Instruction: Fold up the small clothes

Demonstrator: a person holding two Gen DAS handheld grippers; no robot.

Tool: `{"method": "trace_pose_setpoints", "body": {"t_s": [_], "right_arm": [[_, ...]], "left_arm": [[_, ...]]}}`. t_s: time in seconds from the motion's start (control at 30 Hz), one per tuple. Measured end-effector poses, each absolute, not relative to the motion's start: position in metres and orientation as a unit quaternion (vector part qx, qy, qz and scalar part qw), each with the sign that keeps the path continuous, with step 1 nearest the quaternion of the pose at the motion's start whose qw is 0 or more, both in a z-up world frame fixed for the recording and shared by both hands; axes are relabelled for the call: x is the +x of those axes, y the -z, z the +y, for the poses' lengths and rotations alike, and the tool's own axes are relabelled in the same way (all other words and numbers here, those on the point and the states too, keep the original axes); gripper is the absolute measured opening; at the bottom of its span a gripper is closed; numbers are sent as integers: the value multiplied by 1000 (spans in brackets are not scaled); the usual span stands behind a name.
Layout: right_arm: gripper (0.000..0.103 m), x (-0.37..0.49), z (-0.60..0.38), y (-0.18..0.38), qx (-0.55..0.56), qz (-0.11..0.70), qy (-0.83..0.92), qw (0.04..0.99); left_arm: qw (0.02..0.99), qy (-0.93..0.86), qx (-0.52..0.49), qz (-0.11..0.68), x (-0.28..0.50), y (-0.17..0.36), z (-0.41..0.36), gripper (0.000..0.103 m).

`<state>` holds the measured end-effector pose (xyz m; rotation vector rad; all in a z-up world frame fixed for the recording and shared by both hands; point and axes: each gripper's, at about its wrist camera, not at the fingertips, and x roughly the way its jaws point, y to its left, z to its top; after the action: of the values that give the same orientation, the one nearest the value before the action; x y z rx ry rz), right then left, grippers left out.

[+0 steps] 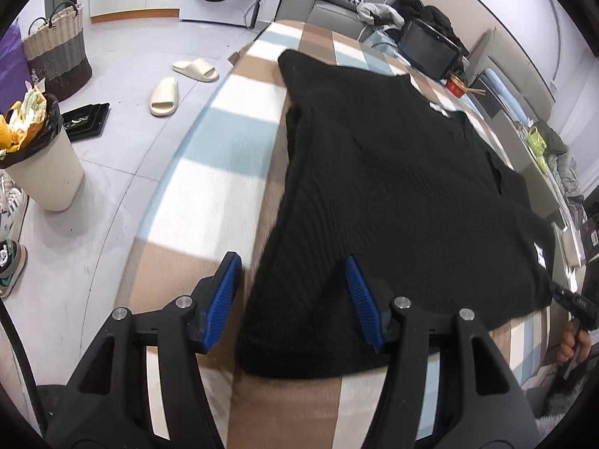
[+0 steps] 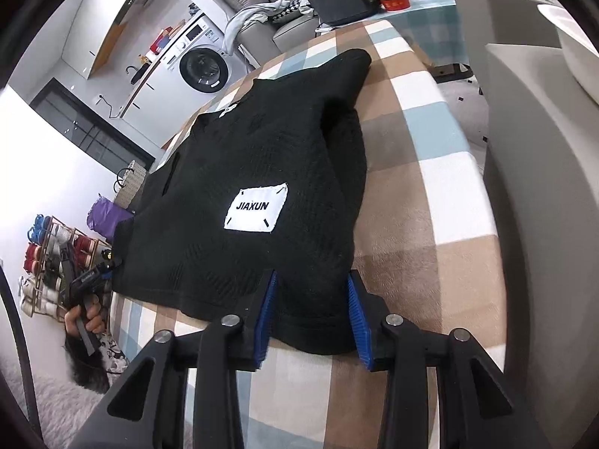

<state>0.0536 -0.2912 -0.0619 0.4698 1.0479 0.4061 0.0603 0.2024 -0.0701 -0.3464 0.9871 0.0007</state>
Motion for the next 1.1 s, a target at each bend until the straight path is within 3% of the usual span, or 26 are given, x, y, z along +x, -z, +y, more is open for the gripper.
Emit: {"method": "trace_pose_setpoints", "body": {"t_s": [0.03, 0.1, 0.13, 0.23, 0.4, 0.8, 0.9, 1.1], "right_arm": [[21, 54, -290, 61, 212, 491, -189, 824], [13, 55, -290, 59, 207, 486, -193, 827], [9, 53, -291, 56, 210, 482, -197, 828], [7, 50, -290, 48, 203, 474, -196, 834], [6, 49, -288, 32, 218, 446, -208, 843], [6, 53, -288, 28, 222, 444, -206, 843], [6, 55, -285, 36, 212, 457, -203, 840], [7, 59, -286, 44, 216, 468, -206, 832]], "left_arm": [[866, 1, -163, 472, 57, 70, 200, 55], [869, 2, -153, 471, 49, 70, 196, 53], [870, 1, -149, 469, 47, 70, 194, 43], [875, -9, -150, 460, 39, 65, 196, 24], [889, -19, -160, 428, 28, 43, 206, 8], [891, -4, -127, 437, 20, 28, 191, 9], [883, -22, -104, 457, 20, 36, 186, 26], [883, -17, -123, 453, 18, 45, 191, 28]]}}
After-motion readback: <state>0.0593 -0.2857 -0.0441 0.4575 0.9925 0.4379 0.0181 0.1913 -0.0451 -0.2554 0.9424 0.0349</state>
